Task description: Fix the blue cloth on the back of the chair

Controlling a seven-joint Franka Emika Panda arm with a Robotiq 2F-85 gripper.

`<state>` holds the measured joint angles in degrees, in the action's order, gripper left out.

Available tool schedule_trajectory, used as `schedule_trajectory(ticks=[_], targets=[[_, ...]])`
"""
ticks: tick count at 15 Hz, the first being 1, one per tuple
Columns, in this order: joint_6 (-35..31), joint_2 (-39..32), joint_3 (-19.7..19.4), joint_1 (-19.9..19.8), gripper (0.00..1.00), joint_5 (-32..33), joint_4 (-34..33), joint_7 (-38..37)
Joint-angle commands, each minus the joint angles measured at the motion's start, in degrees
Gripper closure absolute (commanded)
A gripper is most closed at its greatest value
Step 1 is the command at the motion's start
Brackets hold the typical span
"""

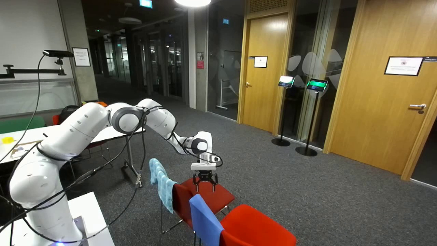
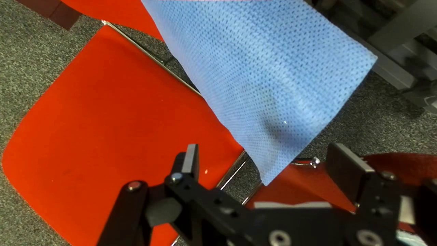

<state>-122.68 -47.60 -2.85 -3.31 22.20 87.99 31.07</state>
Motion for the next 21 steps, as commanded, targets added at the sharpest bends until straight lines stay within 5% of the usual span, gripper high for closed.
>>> schedule_trajectory(ticks=[1,9,10,11,21], targets=[[2.0,0.1,-0.1,0.4,0.0,1.1,-0.1,-0.6],[2.4,-0.6,0.0,0.8,0.0,1.3,0.2,-0.4],[2.6,-0.9,-0.1,0.8,0.07,1.3,0.0,-0.4],[2.7,-1.1,-0.1,0.7,0.26,1.3,-0.1,-0.3],[3.8,-1.5,0.1,0.5,0.99,1.1,-1.1,0.1]])
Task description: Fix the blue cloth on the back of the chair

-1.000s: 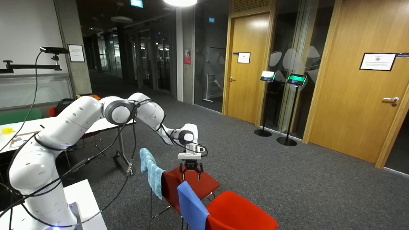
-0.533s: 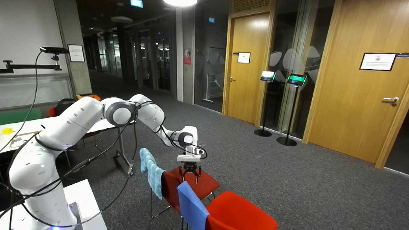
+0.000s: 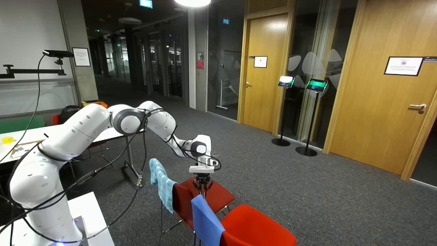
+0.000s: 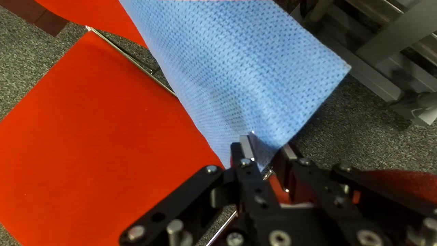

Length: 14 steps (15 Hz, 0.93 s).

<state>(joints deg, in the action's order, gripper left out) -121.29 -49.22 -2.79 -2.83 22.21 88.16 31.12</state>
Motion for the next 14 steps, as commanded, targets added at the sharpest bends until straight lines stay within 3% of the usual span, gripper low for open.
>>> schedule_trajectory(ticks=[1,14], targets=[[2.4,0.1,0.0,0.1,1.0,1.1,-1.4,0.1],[1.6,-1.4,-0.1,0.6,1.0,1.9,-9.9,1.6]])
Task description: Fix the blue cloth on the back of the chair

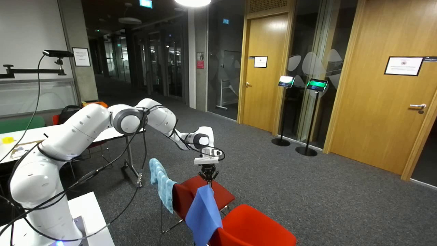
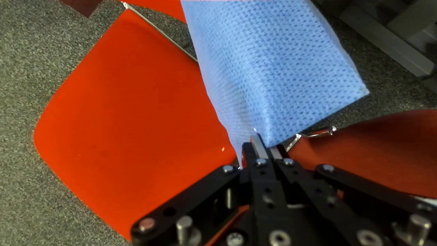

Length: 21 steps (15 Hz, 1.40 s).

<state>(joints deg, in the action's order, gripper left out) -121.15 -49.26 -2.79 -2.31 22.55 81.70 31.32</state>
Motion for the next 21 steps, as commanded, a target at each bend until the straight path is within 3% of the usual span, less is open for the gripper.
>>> schedule_trajectory(ticks=[1,4,5,7,16,21], targets=[[1.4,-1.5,-0.1,0.0,1.0,1.6,-3.9,1.7],[1.5,-2.2,0.1,-0.1,1.0,1.3,-5.0,2.9],[1.5,-2.6,0.3,-0.3,0.74,1.1,-5.2,3.4],[1.3,-2.9,0.3,-0.4,0.65,0.9,-5.4,3.9],[2.2,-4.3,0.3,-0.5,0.01,0.4,-6.9,5.1],[2.3,-4.9,0.3,-0.5,0.0,0.4,-7.3,5.2]])
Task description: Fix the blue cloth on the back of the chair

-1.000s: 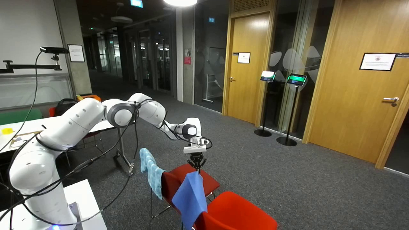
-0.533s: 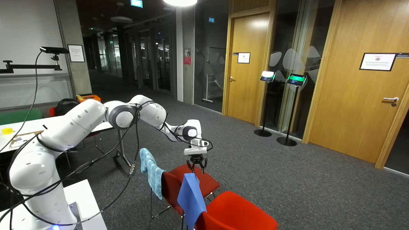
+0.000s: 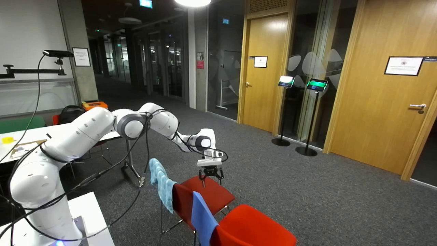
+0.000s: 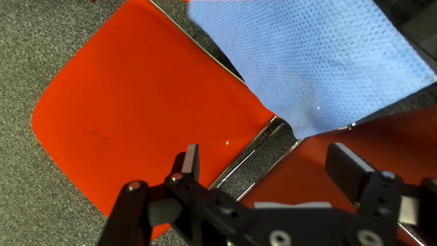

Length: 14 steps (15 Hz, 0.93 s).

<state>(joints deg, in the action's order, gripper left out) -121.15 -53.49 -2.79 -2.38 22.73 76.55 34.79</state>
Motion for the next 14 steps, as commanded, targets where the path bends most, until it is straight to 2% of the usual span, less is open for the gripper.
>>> schedule_trajectory(ticks=[1,7,14], targets=[[2.4,-0.7,0.2,-0.4,0.0,0.2,-2.2,1.7],[1.5,0.2,0.9,-1.1,0.0,-0.6,-0.9,2.2],[-6.7,6.3,3.4,-3.3,0.0,-4.0,6.8,0.9]])
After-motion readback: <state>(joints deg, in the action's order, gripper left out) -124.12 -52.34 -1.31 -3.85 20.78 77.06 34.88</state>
